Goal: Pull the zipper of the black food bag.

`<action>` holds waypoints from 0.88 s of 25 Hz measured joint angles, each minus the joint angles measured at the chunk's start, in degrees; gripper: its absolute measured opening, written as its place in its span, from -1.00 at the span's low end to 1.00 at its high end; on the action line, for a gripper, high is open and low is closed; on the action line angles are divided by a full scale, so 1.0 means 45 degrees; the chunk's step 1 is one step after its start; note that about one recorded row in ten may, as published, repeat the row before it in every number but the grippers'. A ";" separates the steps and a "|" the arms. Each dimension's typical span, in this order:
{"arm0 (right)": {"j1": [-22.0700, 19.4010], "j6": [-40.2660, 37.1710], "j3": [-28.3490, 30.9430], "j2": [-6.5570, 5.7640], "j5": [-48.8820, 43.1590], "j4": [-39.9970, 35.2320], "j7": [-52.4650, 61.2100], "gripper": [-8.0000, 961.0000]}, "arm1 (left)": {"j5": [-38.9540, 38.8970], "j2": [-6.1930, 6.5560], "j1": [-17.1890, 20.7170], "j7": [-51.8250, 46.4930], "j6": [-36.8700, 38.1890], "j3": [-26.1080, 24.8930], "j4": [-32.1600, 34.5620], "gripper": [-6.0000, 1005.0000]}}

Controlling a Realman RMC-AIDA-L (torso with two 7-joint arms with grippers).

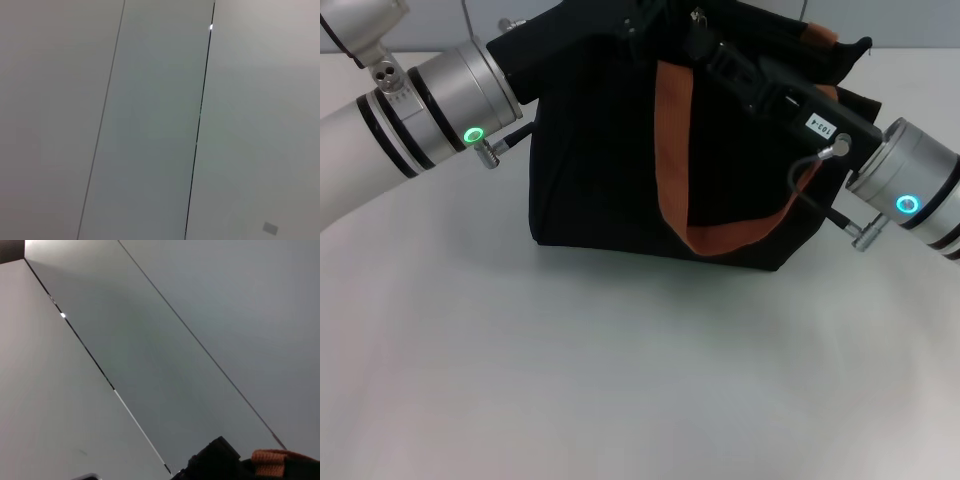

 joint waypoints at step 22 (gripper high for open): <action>-0.0947 0.0288 0.0790 -0.0068 0.0035 -0.0301 0.0112 -0.99 | -0.0274 0.0000 0.0349 0.0154 0.0122 -0.0137 0.0148 -0.95</action>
